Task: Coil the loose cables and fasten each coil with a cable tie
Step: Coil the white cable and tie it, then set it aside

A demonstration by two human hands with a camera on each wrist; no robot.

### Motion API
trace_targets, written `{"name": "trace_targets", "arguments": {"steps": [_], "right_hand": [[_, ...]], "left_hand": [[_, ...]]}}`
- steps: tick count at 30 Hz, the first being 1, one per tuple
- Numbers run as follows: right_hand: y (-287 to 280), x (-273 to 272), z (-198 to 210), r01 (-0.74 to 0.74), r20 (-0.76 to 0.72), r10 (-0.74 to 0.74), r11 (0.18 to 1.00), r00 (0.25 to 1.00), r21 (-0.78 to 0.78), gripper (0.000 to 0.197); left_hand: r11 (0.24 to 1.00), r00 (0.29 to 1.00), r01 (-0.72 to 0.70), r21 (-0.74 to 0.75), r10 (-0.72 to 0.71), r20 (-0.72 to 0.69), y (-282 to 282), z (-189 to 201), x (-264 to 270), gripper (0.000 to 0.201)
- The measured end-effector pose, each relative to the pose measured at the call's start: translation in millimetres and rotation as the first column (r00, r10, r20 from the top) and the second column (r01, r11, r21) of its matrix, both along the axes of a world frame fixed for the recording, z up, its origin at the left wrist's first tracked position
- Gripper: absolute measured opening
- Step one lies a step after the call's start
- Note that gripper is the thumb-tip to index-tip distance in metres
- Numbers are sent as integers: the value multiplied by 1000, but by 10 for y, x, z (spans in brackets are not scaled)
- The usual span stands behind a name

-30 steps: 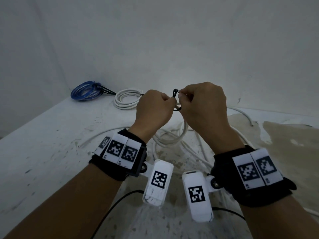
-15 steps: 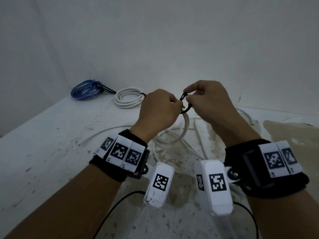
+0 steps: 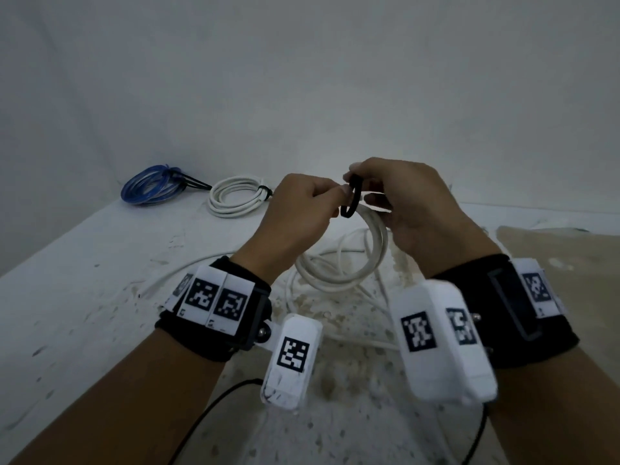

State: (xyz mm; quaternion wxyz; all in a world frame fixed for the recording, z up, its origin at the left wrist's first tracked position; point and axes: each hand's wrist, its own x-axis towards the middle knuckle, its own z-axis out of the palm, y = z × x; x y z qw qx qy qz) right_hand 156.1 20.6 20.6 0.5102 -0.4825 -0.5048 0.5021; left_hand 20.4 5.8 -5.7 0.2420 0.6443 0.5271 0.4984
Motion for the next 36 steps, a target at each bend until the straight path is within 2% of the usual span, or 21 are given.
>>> {"name": "trace_targets", "arguments": {"steps": [3,9,11,14,16,20,25,30,34,36], "right_hand": [[6,31,36,-1,-156,-4,999,988,-33,9],[-5,42,62,49,-143,-43,998,989,36,14],[19,58,55,94,-97,-88,994,991,60,12],[94,75,17,177,69,-192,967,979,181,24],[118,68,-17,204,133,-243,945,961,256,28],[110,67,-24,217,123,-254,943,959,253,28],[56,96,28,52,89,-73,974,993,221,29],[52,100,20,-79,227,15,958,974,277,20],[113,115,-4,-37,315,-82,935,945,353,20],[156,114,-13,-5,358,-147,921,922,390,19]], "left_hand": [[998,999,54,32,-54,4,-19,8,19,29],[990,992,127,63,-128,7,-59,28,16,39],[988,988,149,43,-151,36,-65,32,26,40],[980,973,197,1,-196,119,-69,46,18,45],[976,969,217,-2,-215,119,-66,53,17,41],[972,963,230,37,-233,133,-60,52,41,24],[988,973,146,50,-153,172,-38,32,46,27],[998,971,53,-37,-43,236,-6,2,48,33],[996,973,86,-23,-79,215,-1,-11,58,33],[994,969,114,2,-111,219,-10,-9,69,26]]}}
